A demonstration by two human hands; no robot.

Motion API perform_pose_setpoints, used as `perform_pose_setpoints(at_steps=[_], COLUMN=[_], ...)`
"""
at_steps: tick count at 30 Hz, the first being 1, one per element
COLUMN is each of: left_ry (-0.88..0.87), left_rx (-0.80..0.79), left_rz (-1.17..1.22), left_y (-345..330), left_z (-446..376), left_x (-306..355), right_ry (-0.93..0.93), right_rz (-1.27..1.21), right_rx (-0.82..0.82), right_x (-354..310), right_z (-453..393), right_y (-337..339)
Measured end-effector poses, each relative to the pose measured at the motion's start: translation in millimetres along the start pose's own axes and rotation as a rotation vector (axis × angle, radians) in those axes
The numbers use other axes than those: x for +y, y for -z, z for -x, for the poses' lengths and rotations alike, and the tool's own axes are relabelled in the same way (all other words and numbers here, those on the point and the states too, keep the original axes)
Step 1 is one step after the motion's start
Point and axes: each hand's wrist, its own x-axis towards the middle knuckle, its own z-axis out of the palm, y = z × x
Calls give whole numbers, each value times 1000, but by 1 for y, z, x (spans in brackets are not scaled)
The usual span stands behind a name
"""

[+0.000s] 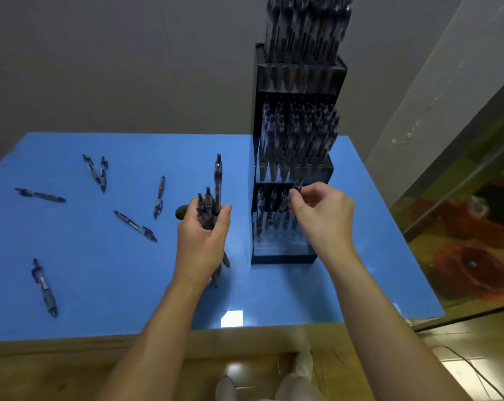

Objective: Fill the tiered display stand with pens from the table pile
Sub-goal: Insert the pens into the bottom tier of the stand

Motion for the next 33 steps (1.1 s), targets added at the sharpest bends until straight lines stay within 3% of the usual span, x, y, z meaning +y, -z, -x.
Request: perform_pose_setpoints(at_steps=[15, 33], left_ry=[-82, -49], left_rx=[-58, -88], left_rz=[-13, 0], left_y=[-9, -11], left_z=[-1, 0], left_x=[4, -1], right_ry=[114, 52], right_rz=[317, 535], right_rx=[-165, -332], right_x=[-19, -10], right_z=[5, 12], right_y=[-26, -21])
